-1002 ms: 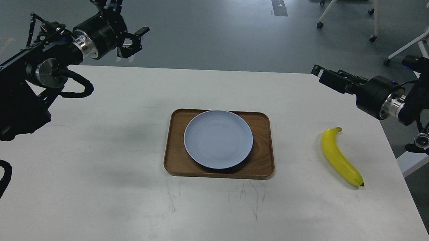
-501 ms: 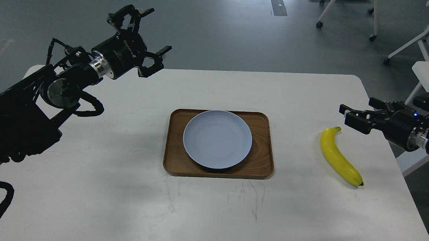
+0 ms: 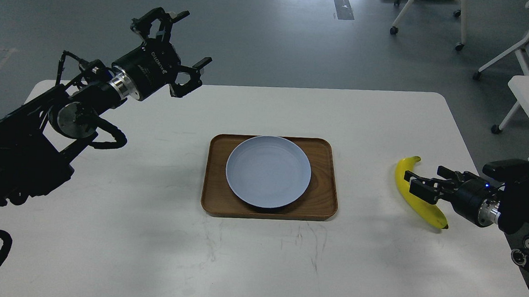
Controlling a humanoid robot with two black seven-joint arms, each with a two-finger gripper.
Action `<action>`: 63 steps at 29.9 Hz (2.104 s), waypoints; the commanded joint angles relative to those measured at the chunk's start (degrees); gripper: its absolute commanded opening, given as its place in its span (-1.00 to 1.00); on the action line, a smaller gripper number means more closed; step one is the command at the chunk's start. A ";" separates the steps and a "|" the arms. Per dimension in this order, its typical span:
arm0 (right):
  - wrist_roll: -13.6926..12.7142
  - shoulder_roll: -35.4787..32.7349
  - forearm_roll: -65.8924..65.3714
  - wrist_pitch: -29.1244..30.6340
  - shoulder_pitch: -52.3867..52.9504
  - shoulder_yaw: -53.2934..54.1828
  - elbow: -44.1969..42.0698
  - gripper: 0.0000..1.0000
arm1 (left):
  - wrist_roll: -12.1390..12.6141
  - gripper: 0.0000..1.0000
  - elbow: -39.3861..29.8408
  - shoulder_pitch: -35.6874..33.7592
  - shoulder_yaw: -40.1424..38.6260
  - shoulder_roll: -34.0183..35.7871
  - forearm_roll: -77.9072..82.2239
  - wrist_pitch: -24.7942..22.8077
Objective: Place banana on plate with both arms
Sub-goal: 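Grasp the yellow banana with the right gripper, then lift the banana with the right gripper and carry it over the plate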
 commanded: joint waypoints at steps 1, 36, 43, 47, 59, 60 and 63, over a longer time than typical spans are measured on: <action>0.10 0.15 -0.08 -0.02 -1.14 -0.15 -1.17 0.72 | -0.68 0.95 -0.56 0.44 -0.47 0.72 1.92 0.00; 5.37 4.90 -0.60 -3.71 0.96 -3.05 -4.86 -0.83 | -2.61 0.95 -5.83 2.55 0.76 3.19 2.97 9.00; 8.79 5.33 -0.95 -4.68 9.73 -3.58 -4.24 -0.84 | -2.70 0.95 -5.74 2.55 0.76 3.19 3.06 11.83; 12.47 9.01 -1.13 -3.89 17.37 -9.52 -4.51 -0.84 | -2.70 0.95 -5.74 2.64 0.76 3.54 3.06 11.92; 17.20 24.49 -1.22 3.49 31.55 -24.58 -12.85 -0.83 | -2.97 0.95 -5.74 2.99 0.76 4.94 3.06 12.27; 17.20 25.63 -1.22 3.93 31.64 -24.67 -13.90 -0.83 | -2.96 0.95 -5.74 3.16 0.76 4.86 3.06 12.27; 17.20 28.53 -1.22 4.11 31.82 -24.76 -16.28 -0.82 | -3.05 0.95 -5.74 3.78 0.76 4.77 2.97 12.27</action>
